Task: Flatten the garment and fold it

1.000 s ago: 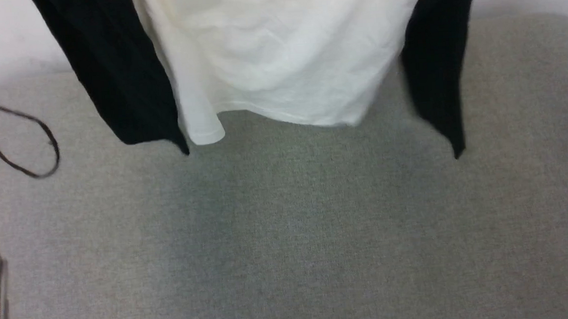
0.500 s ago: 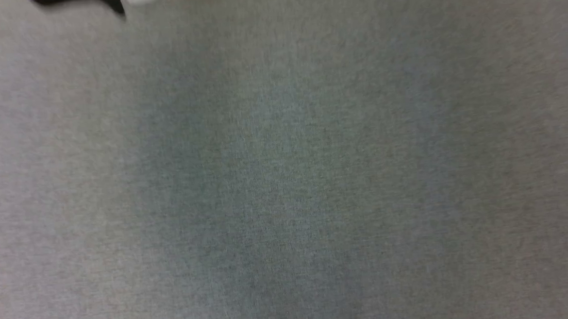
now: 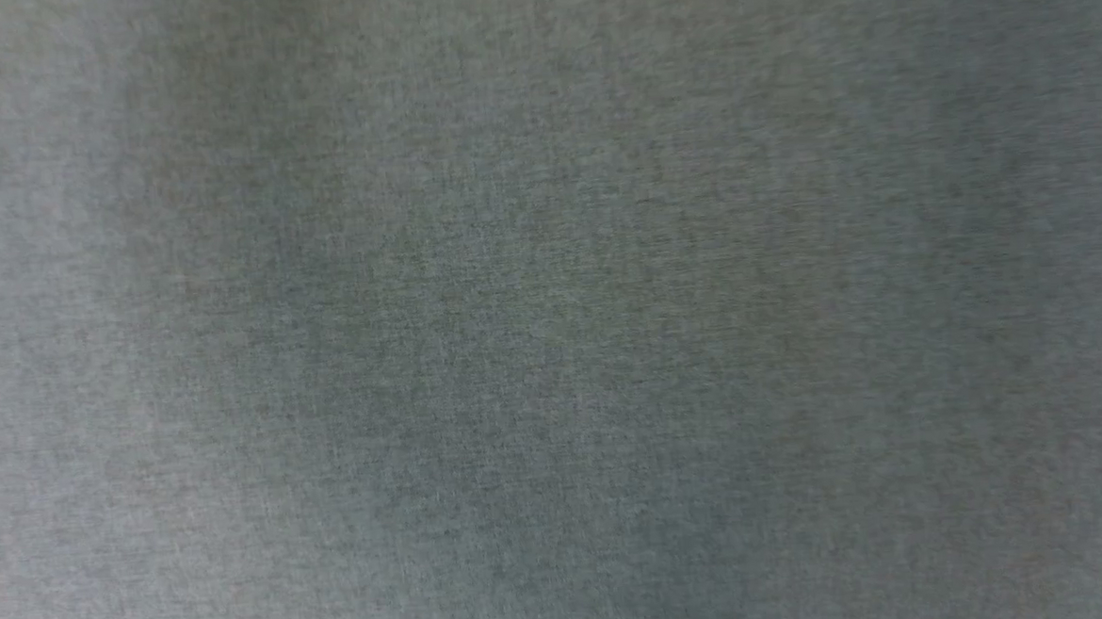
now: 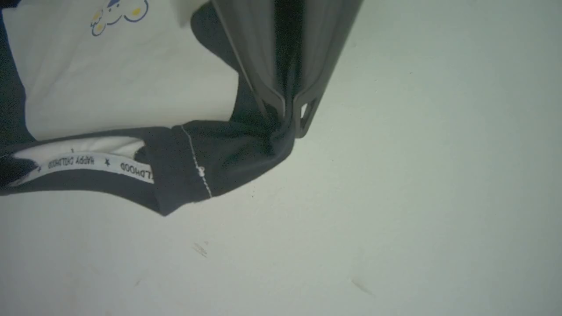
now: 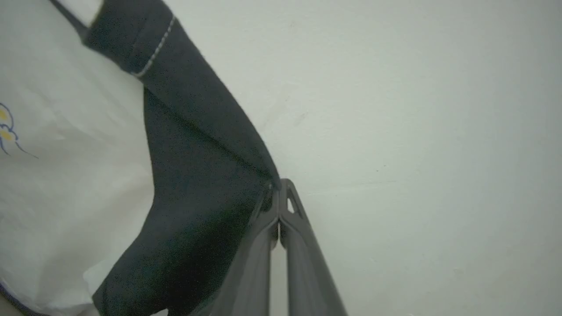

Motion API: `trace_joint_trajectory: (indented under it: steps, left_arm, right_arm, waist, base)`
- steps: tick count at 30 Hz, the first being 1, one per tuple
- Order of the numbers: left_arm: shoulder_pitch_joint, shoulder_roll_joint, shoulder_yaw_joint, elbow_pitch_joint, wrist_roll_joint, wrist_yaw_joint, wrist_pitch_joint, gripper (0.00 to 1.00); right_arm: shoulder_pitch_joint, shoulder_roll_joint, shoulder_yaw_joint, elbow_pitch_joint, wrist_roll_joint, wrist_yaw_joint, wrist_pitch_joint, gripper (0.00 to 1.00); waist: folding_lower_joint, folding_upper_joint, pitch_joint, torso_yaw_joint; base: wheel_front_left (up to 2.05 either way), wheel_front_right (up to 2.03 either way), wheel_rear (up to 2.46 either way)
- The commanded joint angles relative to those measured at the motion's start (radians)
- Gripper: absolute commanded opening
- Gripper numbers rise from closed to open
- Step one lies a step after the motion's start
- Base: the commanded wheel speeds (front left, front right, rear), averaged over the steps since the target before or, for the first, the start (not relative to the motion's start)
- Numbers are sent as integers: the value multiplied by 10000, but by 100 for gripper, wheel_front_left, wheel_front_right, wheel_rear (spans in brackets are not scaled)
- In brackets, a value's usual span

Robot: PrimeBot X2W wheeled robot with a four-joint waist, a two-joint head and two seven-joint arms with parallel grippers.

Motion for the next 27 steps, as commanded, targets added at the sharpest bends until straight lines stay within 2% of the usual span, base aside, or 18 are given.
trace_joint_trajectory:
  steps: [1, 4, 10, 16, 22, 27]
  left_arm:
    - [347, 97, 27, -111, -131, -171, -176, 0]
    - [1022, 241, -81, -608, -311, -425, -283, 0]
    - [3141, 565, -75, -2258, -825, -462, -134, 0]
    - [6079, 930, 195, -4727, -1319, 178, 187, 0]
    - [9376, 1159, 171, -7108, -1332, 978, 251, 0]
    - [11814, 1443, -342, -8218, -969, 1392, 387, 0]
  right_arm:
    - [161, -193, 105, -132, 168, -25, -151, 0]
    - [644, -470, 317, -663, 550, -25, -280, 0]
    - [2564, -1259, 26, -2774, 1347, -25, 61, 0]
    - [5624, -1707, -1363, -5248, 1871, -25, 674, 0]
    - [9337, -1187, -2934, -7370, 1821, -25, 1226, 0]
    - [12204, -741, -3528, -8483, 1830, -25, 1491, 0]
  waist:
    - [-2, 0, 497, 287]
    - [-2, 0, 353, 365]
    - [-2, 0, -421, 478]
    - [-2, 0, -1385, 410]
    - [-2, 0, -2364, 238]
    - [-2, 0, -2959, 182]
  base:
    - [0, 0, 0]
    - [0, 0, 0]
    - [0, 0, 0]
    - [0, 0, 0]
    - [0, 0, 0]
    - [0, 0, 0]
